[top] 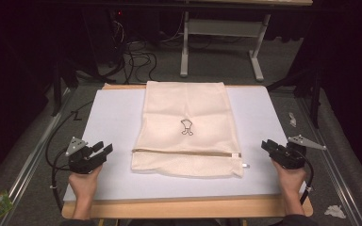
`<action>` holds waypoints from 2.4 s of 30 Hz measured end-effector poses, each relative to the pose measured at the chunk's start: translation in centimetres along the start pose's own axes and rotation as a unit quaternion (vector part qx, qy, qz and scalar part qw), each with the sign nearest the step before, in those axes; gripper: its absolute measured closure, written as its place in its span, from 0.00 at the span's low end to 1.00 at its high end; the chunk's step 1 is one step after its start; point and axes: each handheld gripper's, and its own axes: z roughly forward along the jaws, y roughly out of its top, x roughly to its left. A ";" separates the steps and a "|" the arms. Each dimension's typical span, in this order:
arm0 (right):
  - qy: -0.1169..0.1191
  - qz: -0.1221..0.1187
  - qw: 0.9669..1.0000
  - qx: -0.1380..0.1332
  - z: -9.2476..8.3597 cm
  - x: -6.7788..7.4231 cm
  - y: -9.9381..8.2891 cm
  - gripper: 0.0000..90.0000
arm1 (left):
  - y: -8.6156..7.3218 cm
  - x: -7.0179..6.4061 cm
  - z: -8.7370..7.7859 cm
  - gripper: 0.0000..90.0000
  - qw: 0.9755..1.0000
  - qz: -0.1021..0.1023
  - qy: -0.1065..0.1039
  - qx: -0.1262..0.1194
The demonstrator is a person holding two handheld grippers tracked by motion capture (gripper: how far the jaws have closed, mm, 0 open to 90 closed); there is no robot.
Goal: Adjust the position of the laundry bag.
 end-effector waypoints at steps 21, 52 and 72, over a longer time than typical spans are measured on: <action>-0.036 0.026 0.999 0.023 2.2 -1.7 -0.3 0.76 | 0.1 0.5 3.1 0.57 1.000 -0.008 0.014 0.021; -0.064 0.013 0.996 0.054 4.4 -1.8 -0.6 0.68 | -0.5 0.6 6.6 0.55 0.998 0.010 0.054 0.035; -0.080 -0.003 0.996 0.040 4.1 -1.0 -1.3 0.65 | -0.6 0.4 6.7 0.52 0.998 0.024 0.050 0.041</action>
